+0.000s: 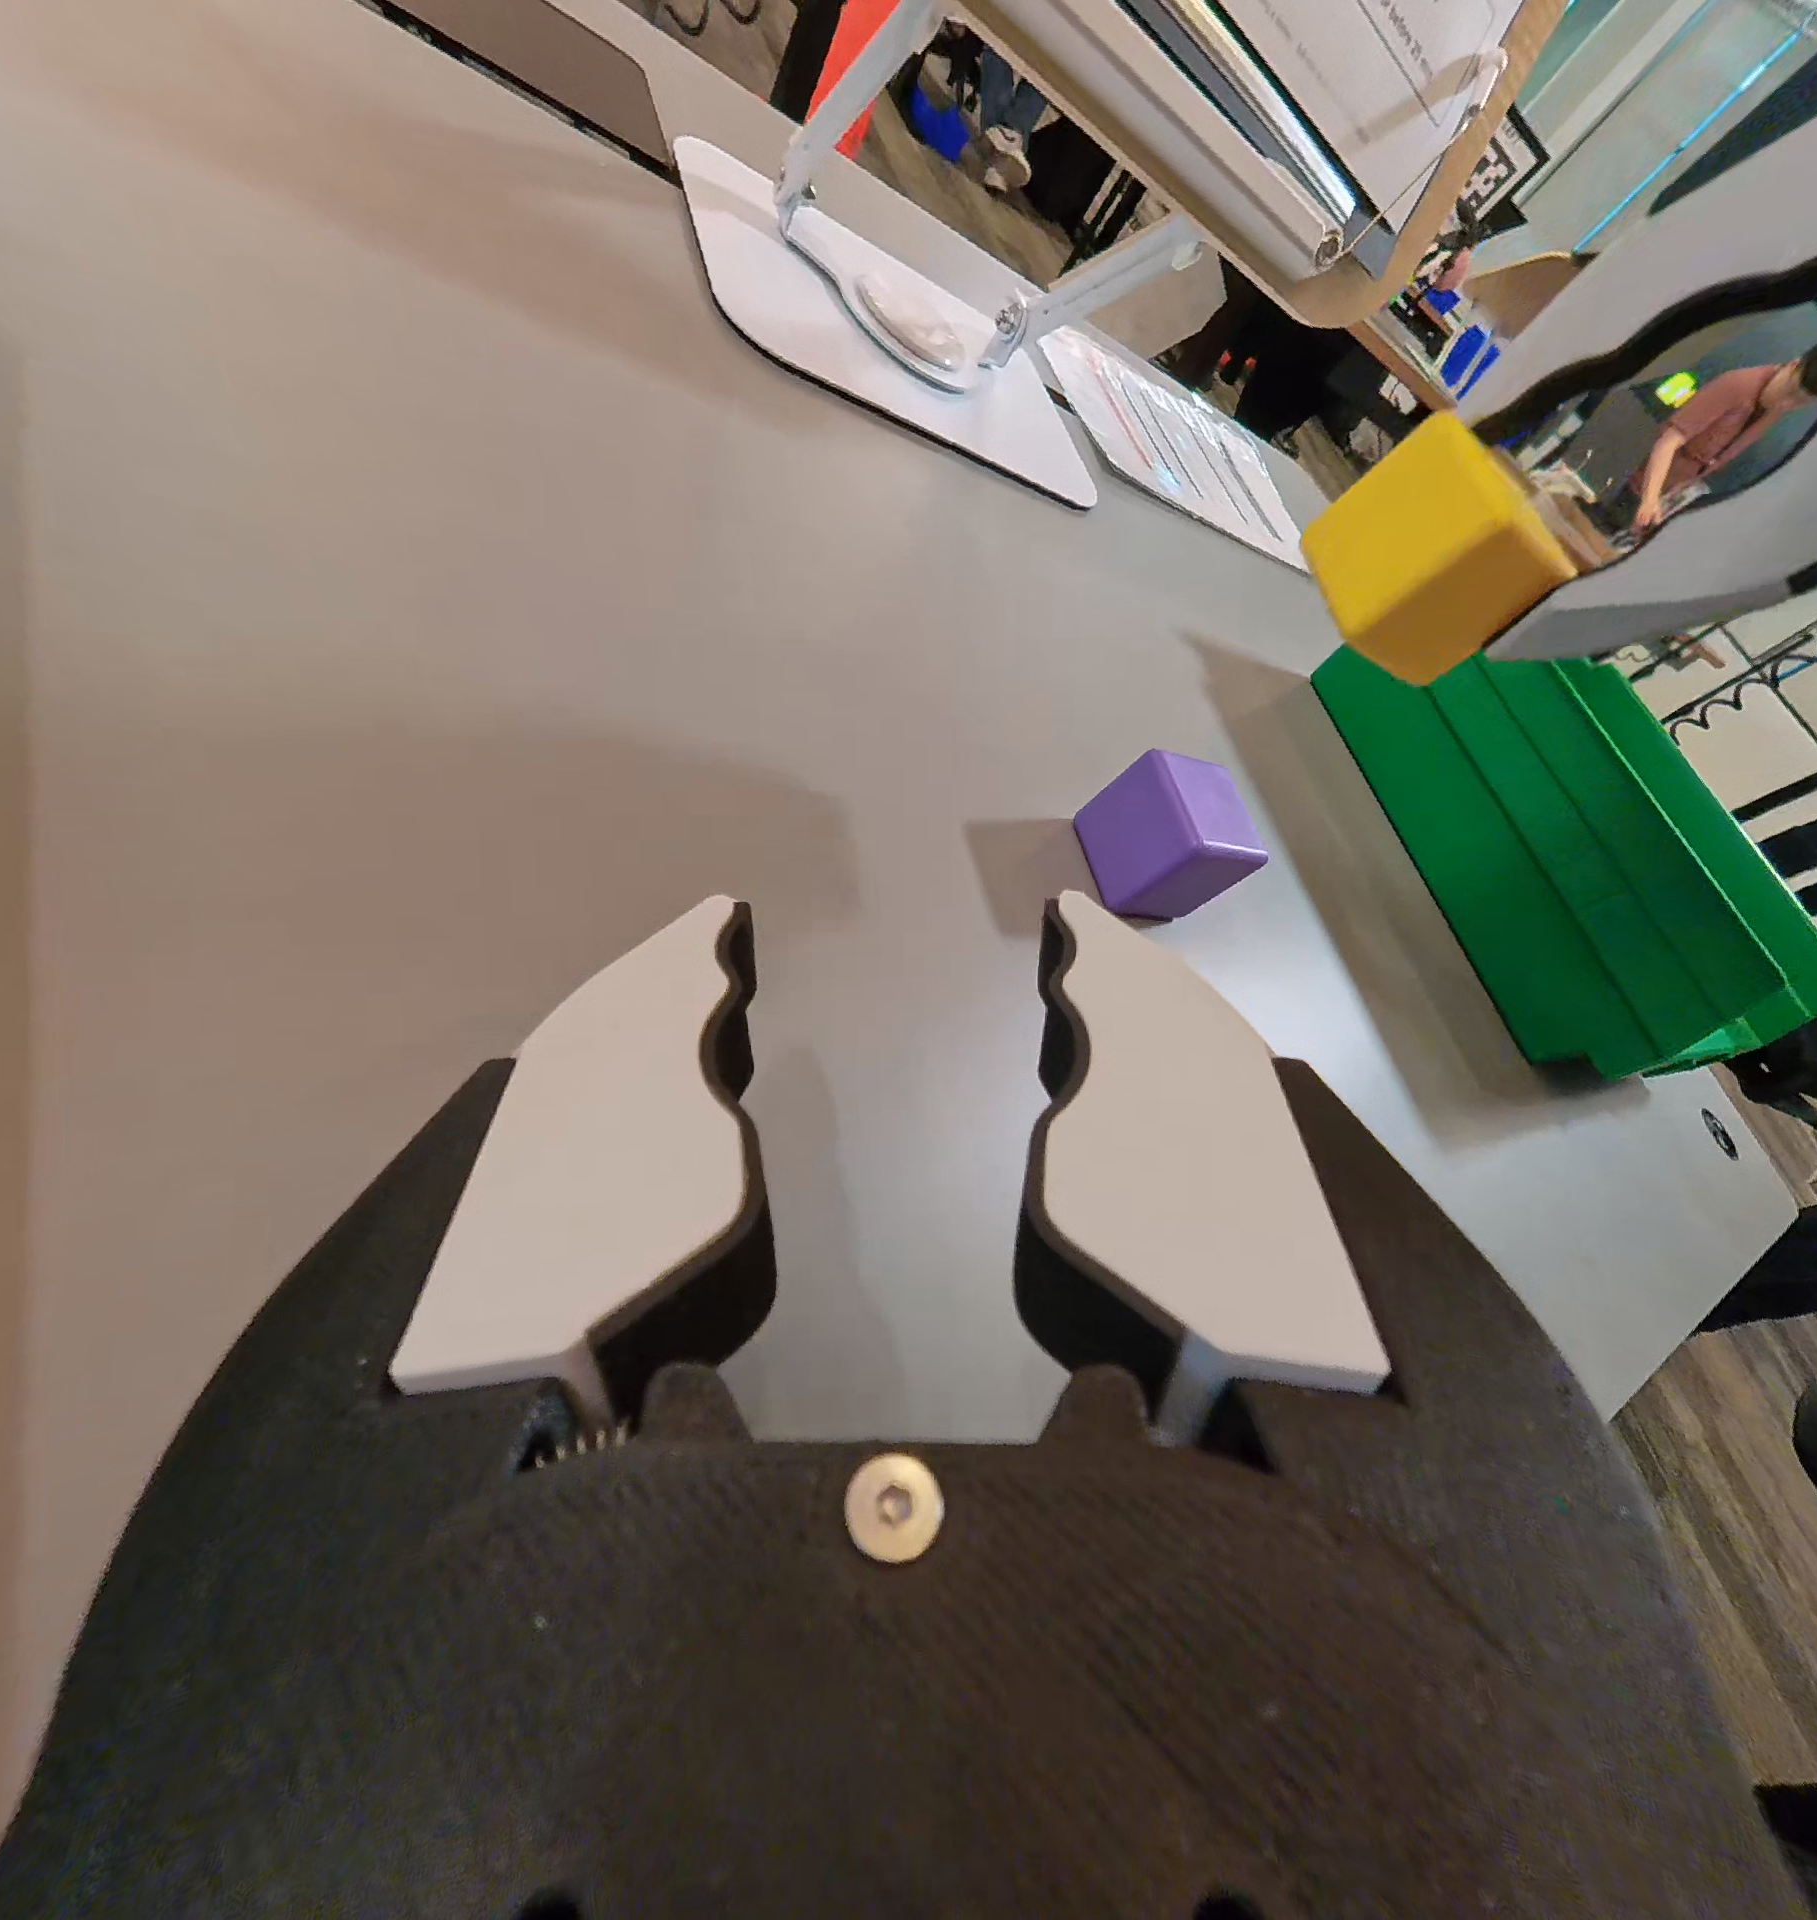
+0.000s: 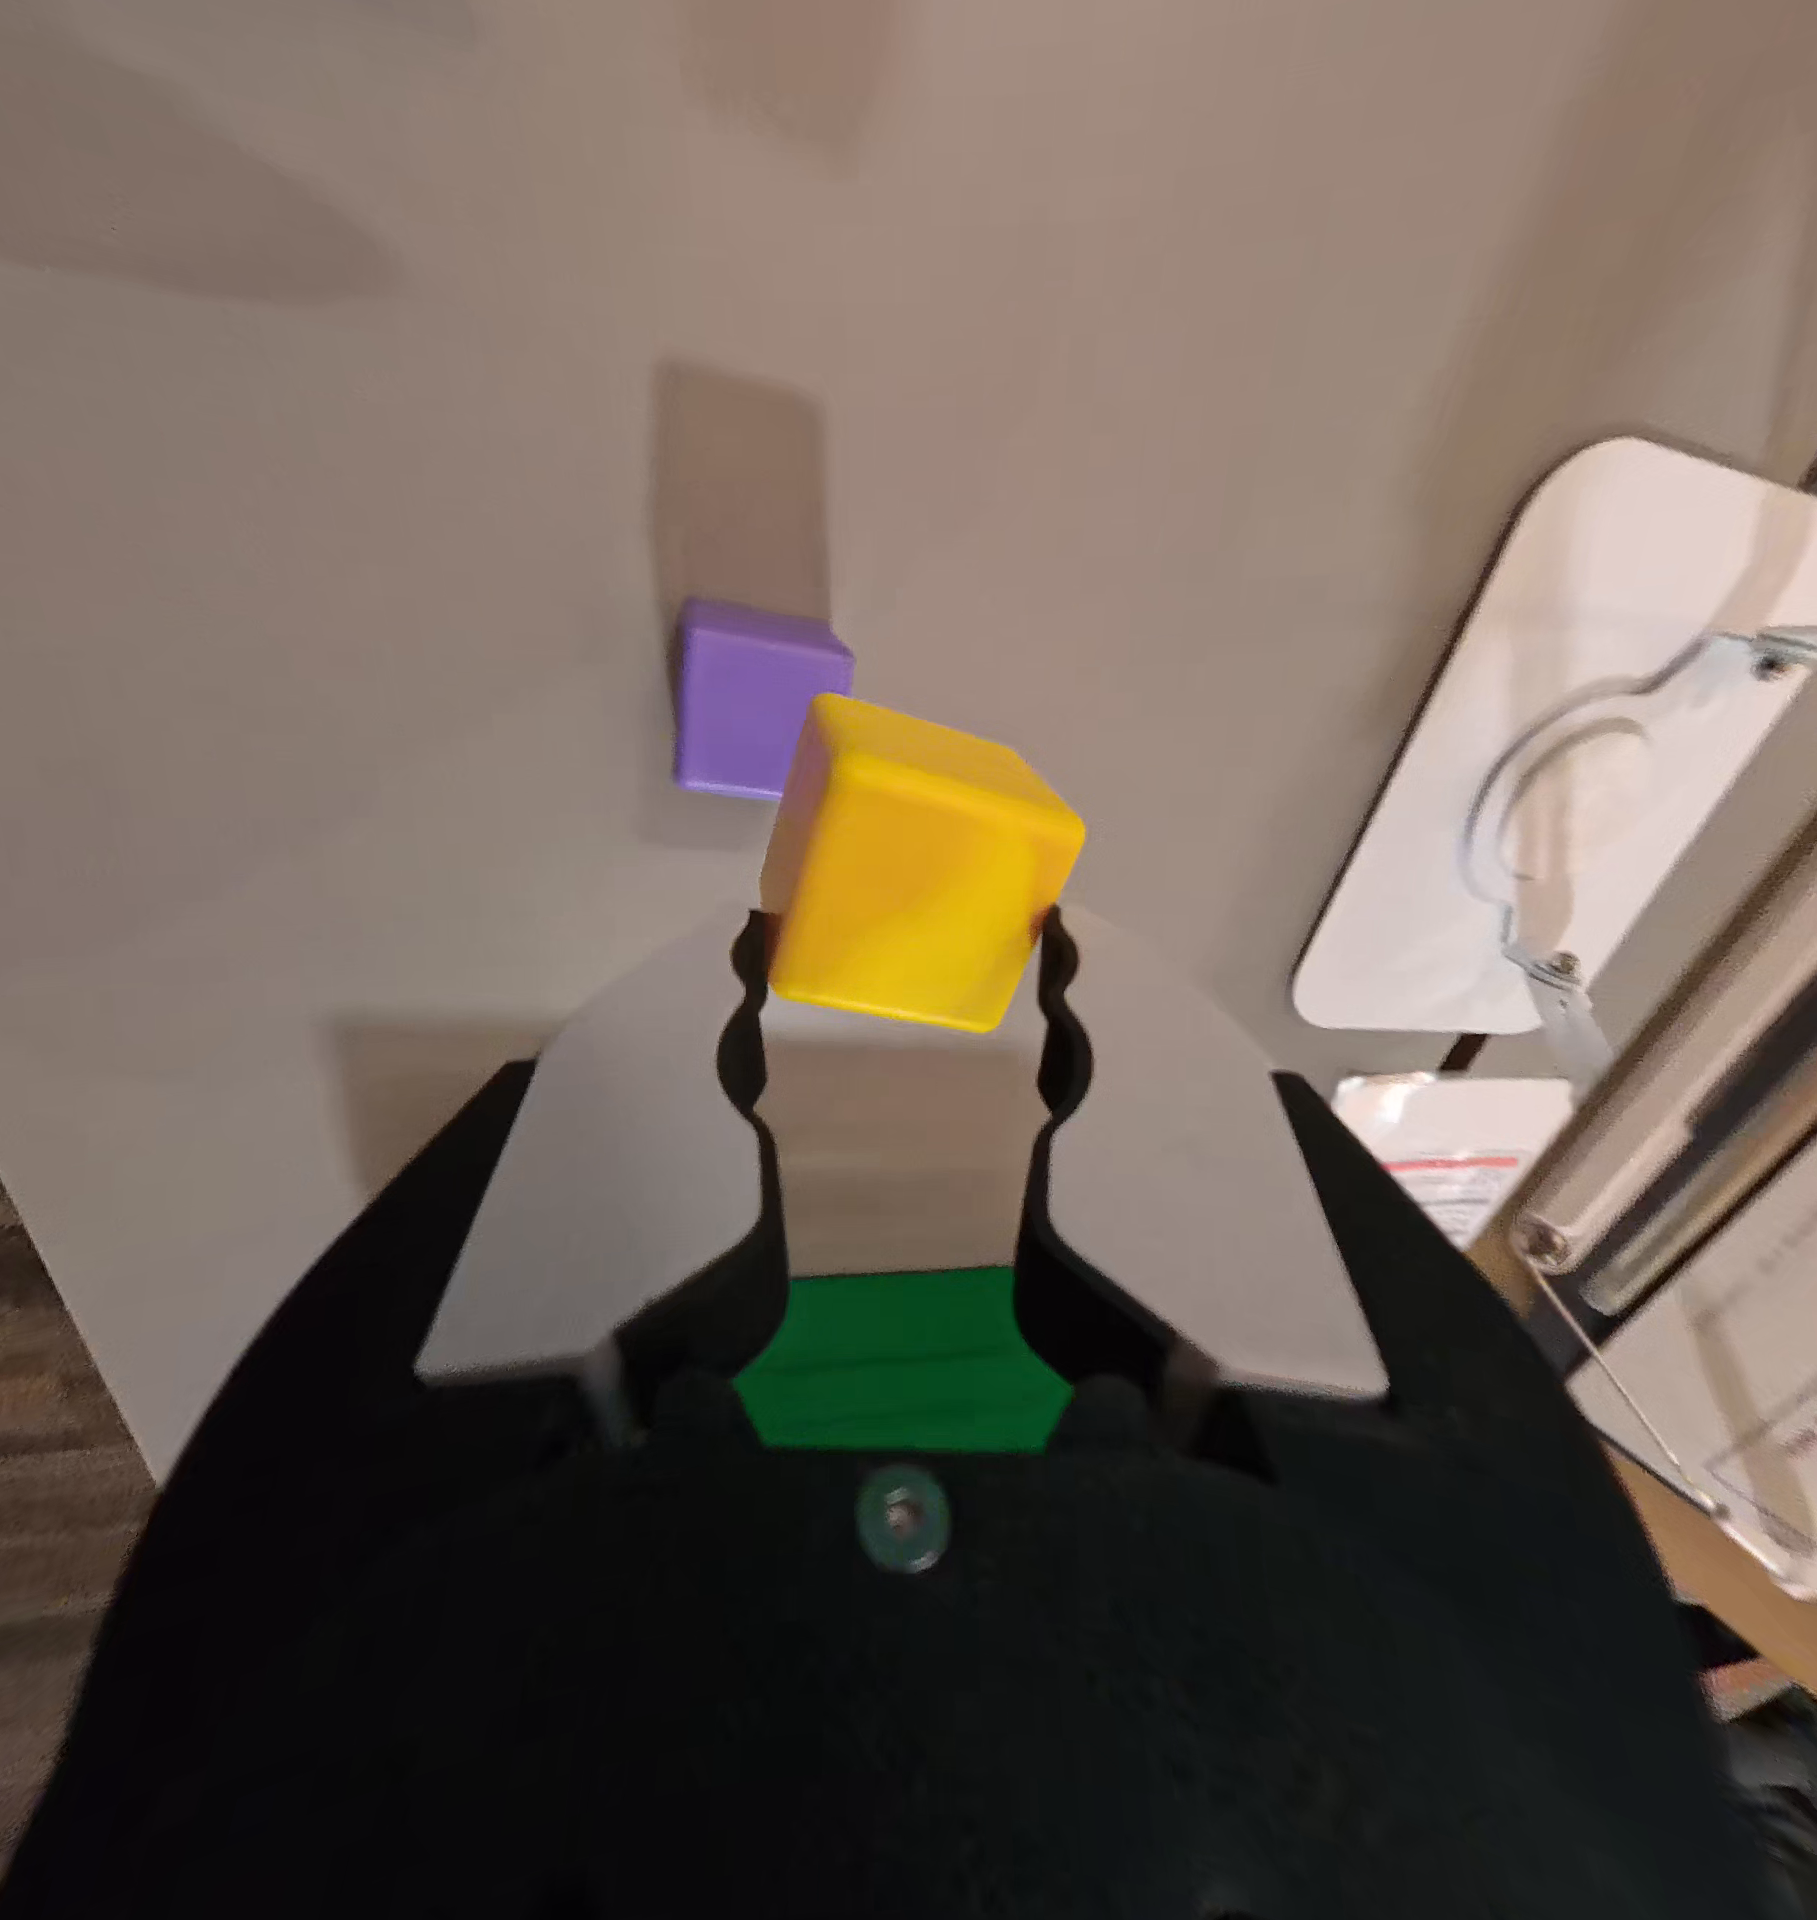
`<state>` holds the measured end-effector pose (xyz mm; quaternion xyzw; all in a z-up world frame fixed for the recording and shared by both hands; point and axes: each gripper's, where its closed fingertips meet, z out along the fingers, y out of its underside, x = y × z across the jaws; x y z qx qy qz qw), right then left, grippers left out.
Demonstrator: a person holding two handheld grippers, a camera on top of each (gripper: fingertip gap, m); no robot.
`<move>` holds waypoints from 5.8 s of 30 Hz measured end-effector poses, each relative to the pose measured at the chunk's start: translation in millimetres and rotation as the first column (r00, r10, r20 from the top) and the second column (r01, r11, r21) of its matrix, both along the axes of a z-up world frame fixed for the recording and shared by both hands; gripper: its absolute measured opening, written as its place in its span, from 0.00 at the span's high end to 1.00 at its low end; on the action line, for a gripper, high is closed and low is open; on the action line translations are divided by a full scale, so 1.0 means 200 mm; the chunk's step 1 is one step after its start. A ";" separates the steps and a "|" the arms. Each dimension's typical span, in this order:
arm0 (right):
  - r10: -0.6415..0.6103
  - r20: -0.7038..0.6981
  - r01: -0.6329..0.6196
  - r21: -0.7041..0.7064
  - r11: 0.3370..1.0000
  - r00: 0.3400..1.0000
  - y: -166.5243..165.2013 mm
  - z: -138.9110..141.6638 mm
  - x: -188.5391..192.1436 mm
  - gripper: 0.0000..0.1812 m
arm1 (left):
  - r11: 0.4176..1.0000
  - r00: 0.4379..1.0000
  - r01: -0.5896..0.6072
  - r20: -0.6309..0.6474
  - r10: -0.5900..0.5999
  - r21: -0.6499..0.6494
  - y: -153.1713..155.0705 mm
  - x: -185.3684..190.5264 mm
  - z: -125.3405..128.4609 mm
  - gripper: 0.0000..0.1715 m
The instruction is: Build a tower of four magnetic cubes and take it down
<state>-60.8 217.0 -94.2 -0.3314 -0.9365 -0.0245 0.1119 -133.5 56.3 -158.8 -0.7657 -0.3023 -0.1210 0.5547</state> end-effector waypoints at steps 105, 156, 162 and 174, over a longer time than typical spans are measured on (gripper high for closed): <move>-0.644 -0.582 -0.154 -0.789 0.595 0.496 -0.69 0.04 0.15 0.62 | 0.968 0.907 -0.243 -0.340 0.250 0.062 -0.45 -0.39 0.54 0.63; -0.526 -0.567 -0.192 -0.774 0.603 0.634 -0.72 -0.04 0.55 0.66 | 0.555 0.913 -0.364 -0.171 0.370 -0.748 -1.08 -1.26 -0.14 0.69; -0.528 -0.556 -0.178 -0.778 0.603 0.642 -0.72 -0.06 0.54 0.67 | 0.632 0.920 -0.376 -0.353 0.169 -0.677 -0.97 -1.23 0.07 0.70; -0.533 -0.544 -0.164 -0.783 0.600 0.649 -0.72 -0.09 0.53 0.70 | 0.830 0.705 0.139 -0.535 -0.466 -0.540 -0.12 -0.47 0.72 0.70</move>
